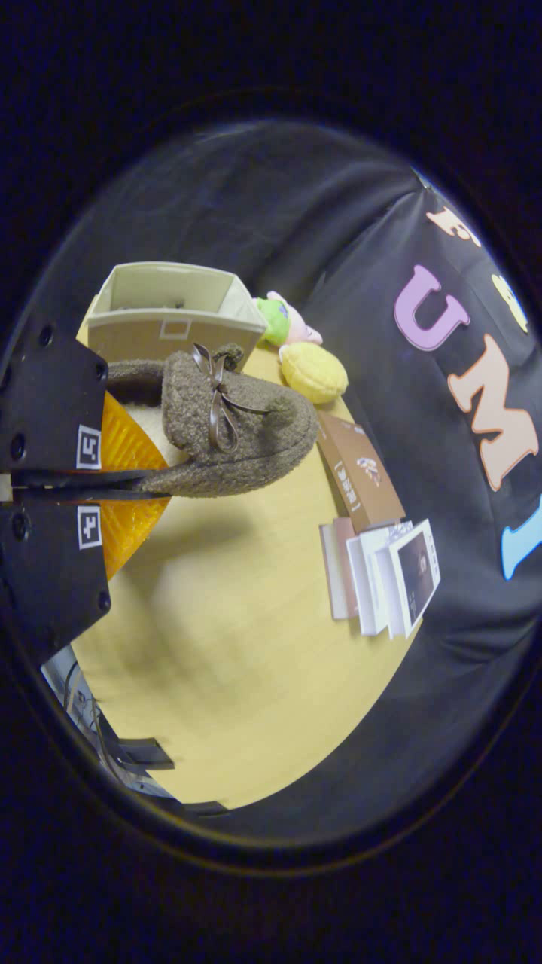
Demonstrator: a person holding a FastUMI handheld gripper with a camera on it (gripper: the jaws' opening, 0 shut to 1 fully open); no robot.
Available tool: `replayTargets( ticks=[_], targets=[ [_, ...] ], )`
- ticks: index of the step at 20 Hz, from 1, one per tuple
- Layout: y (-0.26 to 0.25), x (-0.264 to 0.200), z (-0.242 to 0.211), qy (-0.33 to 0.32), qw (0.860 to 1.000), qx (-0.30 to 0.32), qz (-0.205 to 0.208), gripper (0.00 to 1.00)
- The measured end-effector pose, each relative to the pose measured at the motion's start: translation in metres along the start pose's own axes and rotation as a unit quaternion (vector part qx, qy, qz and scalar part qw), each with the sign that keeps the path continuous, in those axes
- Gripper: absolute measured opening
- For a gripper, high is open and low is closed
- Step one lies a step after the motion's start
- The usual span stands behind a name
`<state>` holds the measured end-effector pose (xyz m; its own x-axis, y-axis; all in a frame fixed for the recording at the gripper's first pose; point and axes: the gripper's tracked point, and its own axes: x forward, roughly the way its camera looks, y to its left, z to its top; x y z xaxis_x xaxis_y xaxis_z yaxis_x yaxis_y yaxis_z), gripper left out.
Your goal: Open the storage box then place both shoes into the box .Put the left shoe in first, then the right shoe, with the right side of both shoes facing outward in a uniform manner.
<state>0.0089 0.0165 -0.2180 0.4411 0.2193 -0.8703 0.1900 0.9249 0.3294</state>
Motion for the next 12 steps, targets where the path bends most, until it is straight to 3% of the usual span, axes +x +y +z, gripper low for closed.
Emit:
replayTargets(
  ticks=[12],
  targets=[
    [0.17, 0.023, -0.028, 0.01, 0.995, -0.014, 0.096, 0.04]
  ],
)
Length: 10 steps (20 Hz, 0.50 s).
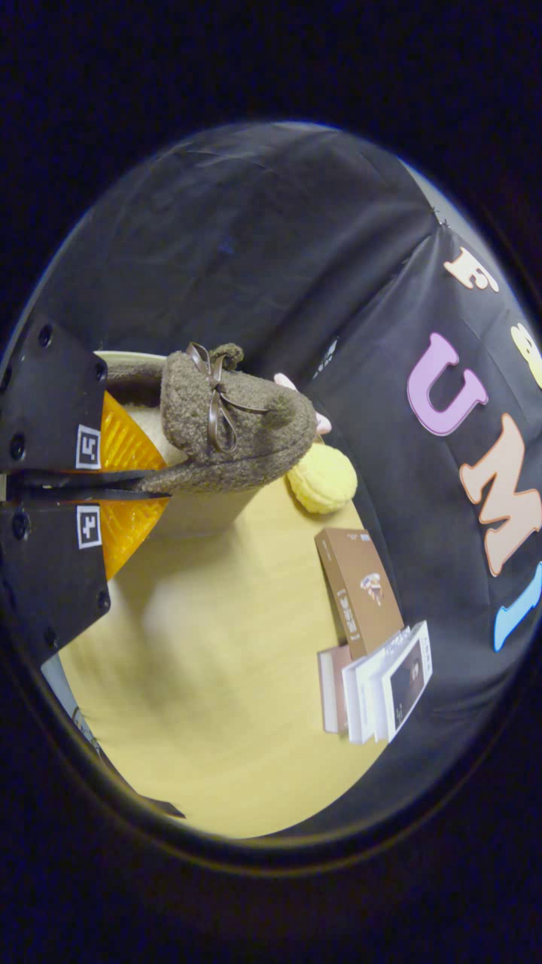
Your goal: Open the storage box then place both shoes into the box .Put the left shoe in first, then the right shoe, with the right side of both shoes facing outward in a uniform manner.
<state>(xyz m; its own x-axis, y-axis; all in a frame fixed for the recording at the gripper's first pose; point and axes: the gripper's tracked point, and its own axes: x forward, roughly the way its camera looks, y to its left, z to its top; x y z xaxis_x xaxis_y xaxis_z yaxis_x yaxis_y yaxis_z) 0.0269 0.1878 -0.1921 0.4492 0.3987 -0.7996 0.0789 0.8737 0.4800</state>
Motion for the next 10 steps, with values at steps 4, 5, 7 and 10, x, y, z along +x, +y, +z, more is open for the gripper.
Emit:
replayTargets(
  ticks=[4, 5, 7, 10],
  targets=[
    [0.021, 0.023, -0.02, 0.015, 1.0, -0.003, -0.008, 0.04],
    [0.023, 0.028, -0.026, 0.016, 1.0, -0.001, -0.013, 0.04],
    [0.026, 0.036, -0.034, 0.019, 1.0, 0.0, -0.025, 0.04],
    [0.026, 0.038, -0.036, 0.016, 0.998, -0.015, -0.053, 0.07]
  ],
)
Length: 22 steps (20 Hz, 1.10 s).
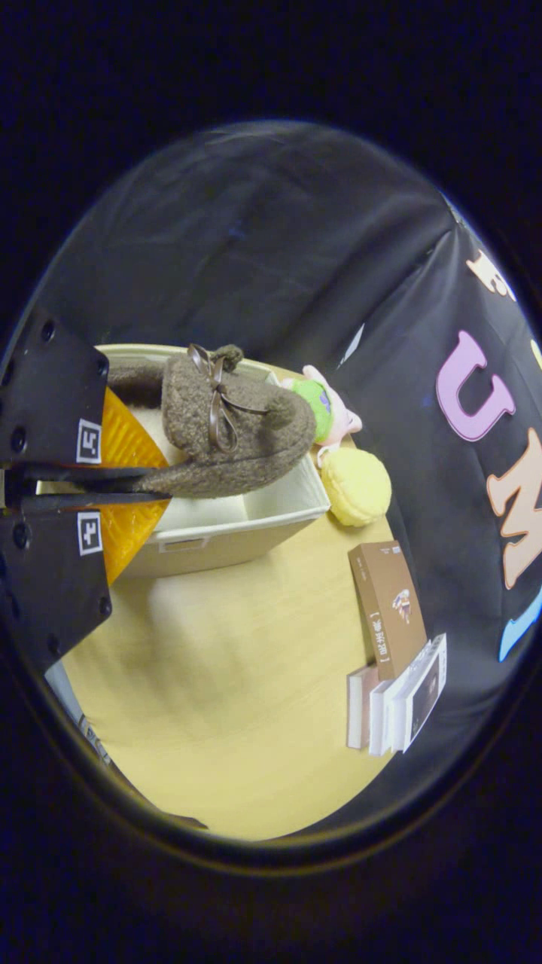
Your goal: Open the storage box then place both shoes into the box .Put the left shoe in first, then the right shoe, with the right side of both shoes facing outward in a uniform manner.
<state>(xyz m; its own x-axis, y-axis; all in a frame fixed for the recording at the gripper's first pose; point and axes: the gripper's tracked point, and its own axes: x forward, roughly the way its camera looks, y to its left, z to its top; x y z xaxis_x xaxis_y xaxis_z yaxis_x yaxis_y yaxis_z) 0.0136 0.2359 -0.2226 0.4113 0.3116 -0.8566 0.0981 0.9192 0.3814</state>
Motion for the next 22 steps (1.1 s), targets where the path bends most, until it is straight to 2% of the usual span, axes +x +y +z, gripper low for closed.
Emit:
replayTargets(
  ticks=[2, 6, 13, 18, 22],
  targets=[
    [0.003, -0.001, -0.001, -0.008, 1.0, -0.006, -0.001, 0.1],
    [0.009, -0.008, 0.009, -0.035, 0.999, -0.025, -0.003, 0.43],
    [0.024, -0.023, 0.008, -0.064, 0.992, -0.091, 0.056, 1.0],
    [0.021, -0.066, 0.037, -0.142, 0.975, -0.147, 0.085, 1.0],
    [-0.001, -0.113, 0.068, -0.228, 0.953, -0.183, 0.079, 1.0]
  ],
)
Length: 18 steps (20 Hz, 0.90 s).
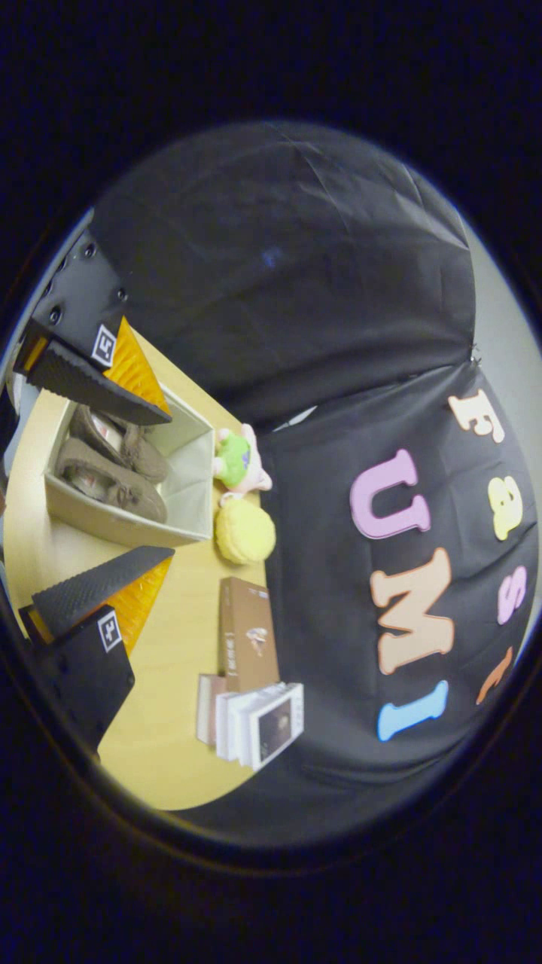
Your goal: Open the storage box then place both shoes into the box .Put the left shoe in first, then the right shoe, with the right side of both shoes facing outward in a uniform manner.
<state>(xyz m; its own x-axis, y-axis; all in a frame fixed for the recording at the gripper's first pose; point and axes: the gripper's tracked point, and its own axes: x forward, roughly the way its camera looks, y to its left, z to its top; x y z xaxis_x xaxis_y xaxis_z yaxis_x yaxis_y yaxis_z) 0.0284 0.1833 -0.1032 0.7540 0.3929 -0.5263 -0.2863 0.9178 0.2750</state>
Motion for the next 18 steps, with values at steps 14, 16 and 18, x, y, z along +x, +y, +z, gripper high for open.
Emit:
replayTargets(
  ticks=[14, 16, 18],
  targets=[
    [-0.154, -0.129, 0.043, -0.147, 0.977, -0.068, -0.139, 1.0],
    [-0.169, -0.144, 0.045, -0.159, 0.972, -0.075, -0.156, 1.0],
    [-0.181, -0.155, 0.048, -0.17, 0.968, -0.079, -0.17, 1.0]
  ],
)
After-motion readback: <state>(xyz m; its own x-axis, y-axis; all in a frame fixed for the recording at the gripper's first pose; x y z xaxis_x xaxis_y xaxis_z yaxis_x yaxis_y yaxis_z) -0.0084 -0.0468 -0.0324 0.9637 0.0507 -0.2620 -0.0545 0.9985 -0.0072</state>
